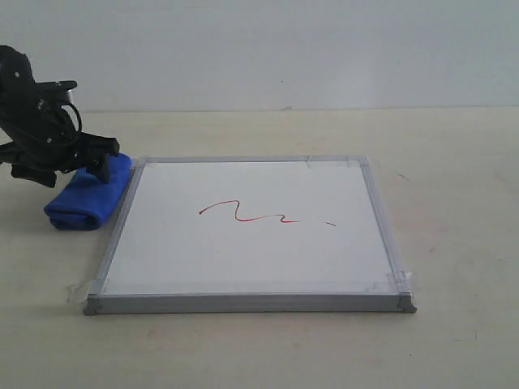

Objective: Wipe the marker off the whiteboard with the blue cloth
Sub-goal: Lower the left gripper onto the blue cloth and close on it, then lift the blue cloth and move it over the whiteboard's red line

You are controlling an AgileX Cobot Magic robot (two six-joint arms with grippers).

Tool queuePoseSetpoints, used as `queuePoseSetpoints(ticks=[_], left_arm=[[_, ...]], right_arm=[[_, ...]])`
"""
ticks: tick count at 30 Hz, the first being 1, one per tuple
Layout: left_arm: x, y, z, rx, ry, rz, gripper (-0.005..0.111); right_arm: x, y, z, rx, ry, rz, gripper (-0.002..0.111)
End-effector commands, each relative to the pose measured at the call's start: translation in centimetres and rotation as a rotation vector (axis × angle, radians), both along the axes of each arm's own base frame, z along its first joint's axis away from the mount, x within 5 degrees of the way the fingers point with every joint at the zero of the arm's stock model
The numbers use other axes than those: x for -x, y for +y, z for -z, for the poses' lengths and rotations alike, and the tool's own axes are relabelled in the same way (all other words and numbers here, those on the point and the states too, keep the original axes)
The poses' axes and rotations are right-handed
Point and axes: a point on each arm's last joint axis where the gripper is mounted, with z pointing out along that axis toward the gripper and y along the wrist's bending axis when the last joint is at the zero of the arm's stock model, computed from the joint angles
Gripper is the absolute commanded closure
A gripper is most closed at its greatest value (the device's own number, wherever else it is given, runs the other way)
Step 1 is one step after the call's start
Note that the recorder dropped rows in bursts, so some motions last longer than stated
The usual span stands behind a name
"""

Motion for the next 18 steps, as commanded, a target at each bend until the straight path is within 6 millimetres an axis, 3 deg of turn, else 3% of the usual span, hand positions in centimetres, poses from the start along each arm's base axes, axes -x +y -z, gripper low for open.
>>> queuePoseSetpoints(ticks=[1,7,9,13,16,18], left_arm=[[-0.3,0.0,2.1,0.013,0.039,-0.026,0.032],[-0.9,-0.1,2.5,0.027,-0.026,-0.031,0.032],[-1.2,-0.2,2.3,0.058,-0.057,-0.054,0.045],[-1.3,-0.2,2.3,0.046,-0.064,-0.032,0.101],[-1.3,0.2,1.9,-0.016,-0.048,0.020,0.102],[-1.5,0.6,0.5,-0.052,-0.023,0.035,0.102]], right_arm=[[0.0,0.0,-0.1,0.001,-0.014,0.002,0.108],[0.0,0.0,-0.1,0.001,-0.014,0.002,0.108],[0.0,0.0,-0.1,0.001,-0.014,0.002,0.108],[0.0,0.0,-0.1,0.001,-0.014,0.002,0.108],[0.0,0.0,-0.1,0.001,-0.014,0.002,0.108],[0.0,0.0,-0.1,0.001,-0.014,0.002,0.108]])
